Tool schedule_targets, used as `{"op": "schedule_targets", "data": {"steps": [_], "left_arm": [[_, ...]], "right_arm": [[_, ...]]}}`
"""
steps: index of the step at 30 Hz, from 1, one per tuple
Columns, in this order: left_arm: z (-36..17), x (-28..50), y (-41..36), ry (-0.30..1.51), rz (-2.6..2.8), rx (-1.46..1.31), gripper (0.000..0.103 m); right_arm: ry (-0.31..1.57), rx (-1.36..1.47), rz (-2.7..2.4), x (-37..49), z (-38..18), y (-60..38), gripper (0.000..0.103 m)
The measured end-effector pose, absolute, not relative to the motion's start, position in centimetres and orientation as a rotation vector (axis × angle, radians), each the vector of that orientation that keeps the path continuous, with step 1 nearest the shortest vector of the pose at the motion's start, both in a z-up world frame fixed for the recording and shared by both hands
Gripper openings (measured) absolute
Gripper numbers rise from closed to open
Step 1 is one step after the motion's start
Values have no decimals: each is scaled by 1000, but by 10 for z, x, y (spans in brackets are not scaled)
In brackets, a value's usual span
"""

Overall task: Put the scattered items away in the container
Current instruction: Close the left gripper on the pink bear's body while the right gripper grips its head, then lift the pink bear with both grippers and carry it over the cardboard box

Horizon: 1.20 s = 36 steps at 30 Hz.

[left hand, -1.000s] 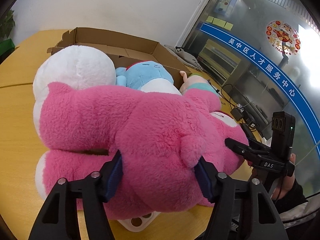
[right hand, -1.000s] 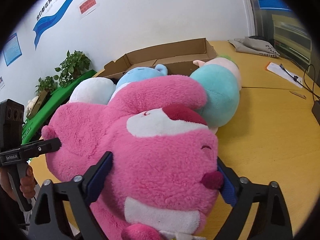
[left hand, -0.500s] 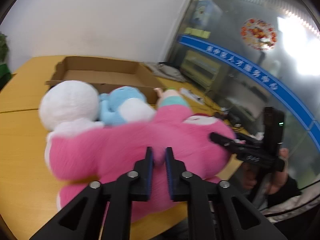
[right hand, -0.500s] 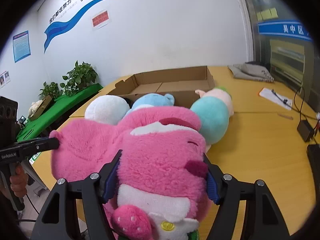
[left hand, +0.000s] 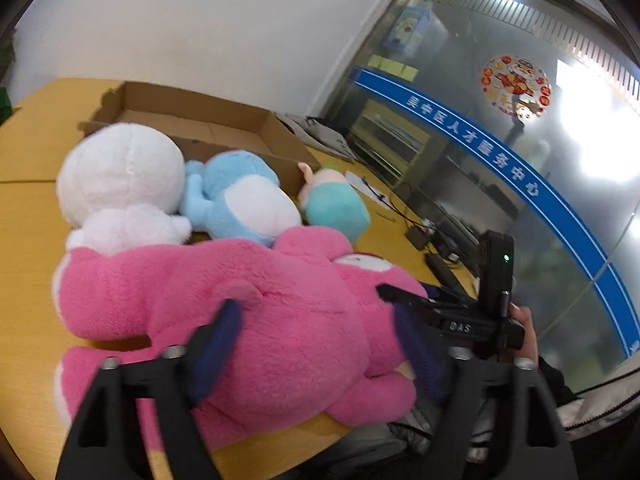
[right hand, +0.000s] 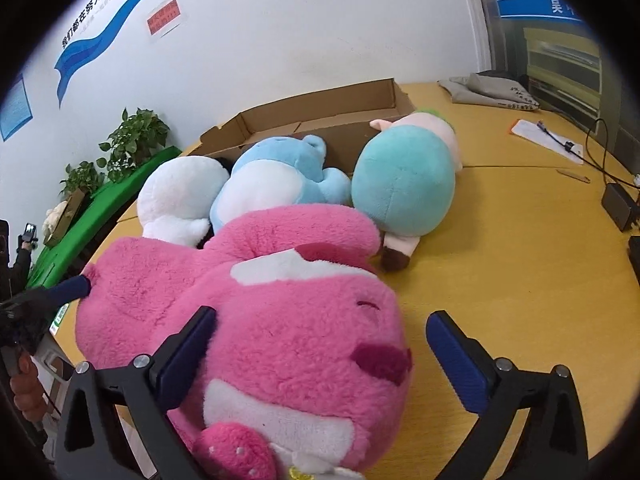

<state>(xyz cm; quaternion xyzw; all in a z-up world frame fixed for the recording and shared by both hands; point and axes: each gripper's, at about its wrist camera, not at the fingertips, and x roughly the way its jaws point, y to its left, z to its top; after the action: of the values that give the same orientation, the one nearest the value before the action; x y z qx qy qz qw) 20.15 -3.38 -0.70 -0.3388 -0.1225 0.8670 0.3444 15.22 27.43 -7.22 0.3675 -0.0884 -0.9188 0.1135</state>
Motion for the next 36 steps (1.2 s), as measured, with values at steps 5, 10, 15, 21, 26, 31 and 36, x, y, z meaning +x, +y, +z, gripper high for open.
{"op": "schedule_targets", "data": {"steps": [5, 10, 15, 21, 26, 31, 36], "left_arm": [[-10, 191, -53, -376, 2307, -912, 103], [-50, 176, -36, -306, 2197, -1111, 102], [-58, 178, -30, -288, 2205, -1120, 103], [-53, 172, -46, -430, 2178, -1122, 73], [-46, 176, -50, -427, 2182, -1106, 62], [-31, 181, -45, -409, 2184, -1070, 62], [2, 179, -49, -397, 2189, -984, 62]], "right_arm": [[-292, 1076, -2656, 151, -76, 280, 103], [-362, 1086, -2614, 148, -85, 284, 103], [-399, 1073, -2607, 152, -88, 284, 103], [-323, 1044, -2572, 151, -92, 275, 99], [-299, 986, -2553, 155, -83, 271, 82], [-325, 918, -2554, 159, -67, 276, 76], [-293, 810, -2567, 158, -31, 277, 75]]}}
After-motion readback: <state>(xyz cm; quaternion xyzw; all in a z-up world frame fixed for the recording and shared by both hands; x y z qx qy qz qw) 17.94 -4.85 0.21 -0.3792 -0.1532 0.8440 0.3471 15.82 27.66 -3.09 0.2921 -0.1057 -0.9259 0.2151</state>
